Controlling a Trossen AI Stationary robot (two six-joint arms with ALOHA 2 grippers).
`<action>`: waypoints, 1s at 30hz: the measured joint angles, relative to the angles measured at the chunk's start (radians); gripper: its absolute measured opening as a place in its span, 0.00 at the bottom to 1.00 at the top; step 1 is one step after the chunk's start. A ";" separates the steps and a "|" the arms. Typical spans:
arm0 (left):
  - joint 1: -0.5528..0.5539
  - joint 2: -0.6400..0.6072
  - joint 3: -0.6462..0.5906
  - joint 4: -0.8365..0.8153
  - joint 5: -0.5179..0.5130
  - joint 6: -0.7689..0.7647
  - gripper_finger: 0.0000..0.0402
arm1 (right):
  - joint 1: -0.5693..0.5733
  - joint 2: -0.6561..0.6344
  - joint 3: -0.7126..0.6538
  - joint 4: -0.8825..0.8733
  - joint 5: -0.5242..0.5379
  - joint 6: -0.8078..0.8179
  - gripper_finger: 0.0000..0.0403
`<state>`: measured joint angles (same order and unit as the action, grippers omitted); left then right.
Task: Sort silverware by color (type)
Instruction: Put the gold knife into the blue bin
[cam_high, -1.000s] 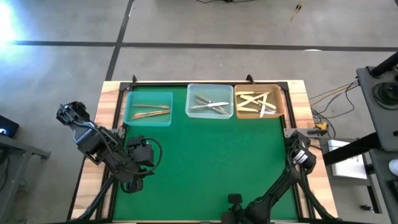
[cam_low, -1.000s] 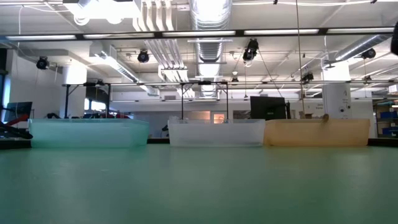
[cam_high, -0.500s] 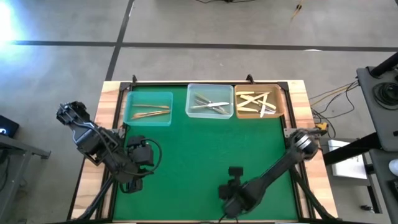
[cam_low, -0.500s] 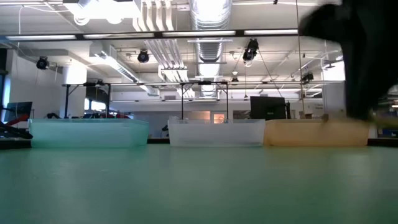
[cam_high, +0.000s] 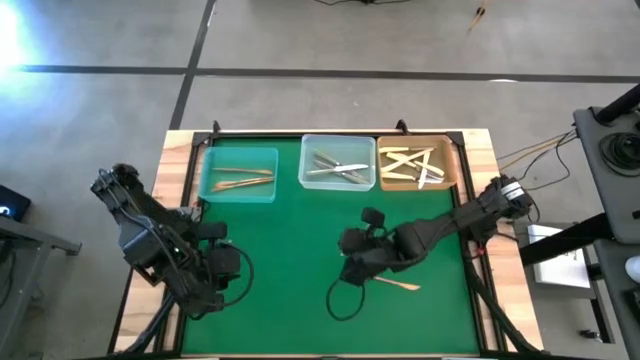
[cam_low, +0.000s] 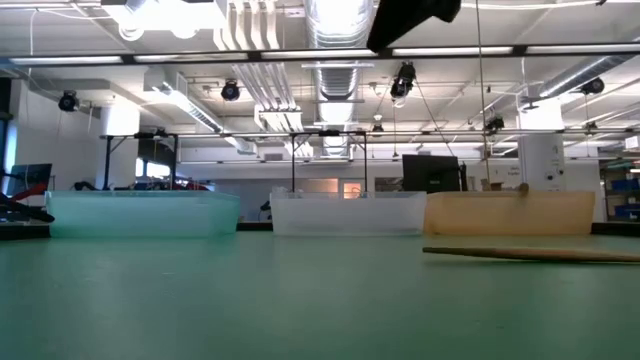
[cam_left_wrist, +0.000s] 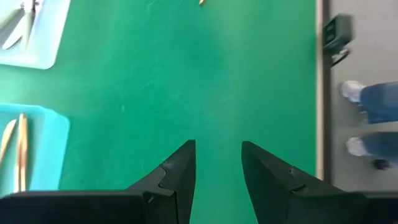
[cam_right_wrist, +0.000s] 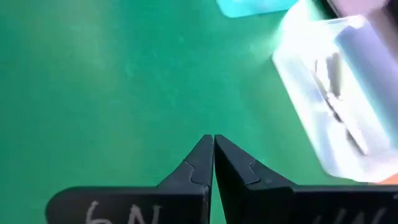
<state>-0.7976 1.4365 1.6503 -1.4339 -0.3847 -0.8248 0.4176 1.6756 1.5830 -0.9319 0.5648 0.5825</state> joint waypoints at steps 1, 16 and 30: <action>-0.002 0.000 -0.016 0.000 -0.007 -0.003 0.28 | -0.013 -0.005 0.000 0.005 -0.032 0.000 0.02; 0.037 -0.003 -0.130 0.026 -0.088 -0.076 0.28 | -0.060 0.025 -0.255 -0.014 -0.528 0.226 0.11; 0.102 -0.001 -0.111 0.110 -0.157 -0.086 0.28 | -0.058 0.041 -0.370 0.113 -0.599 0.171 0.35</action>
<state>-0.6957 1.4357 1.5394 -1.3235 -0.5418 -0.9105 0.3592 1.7171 1.2129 -0.8188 -0.0342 0.7538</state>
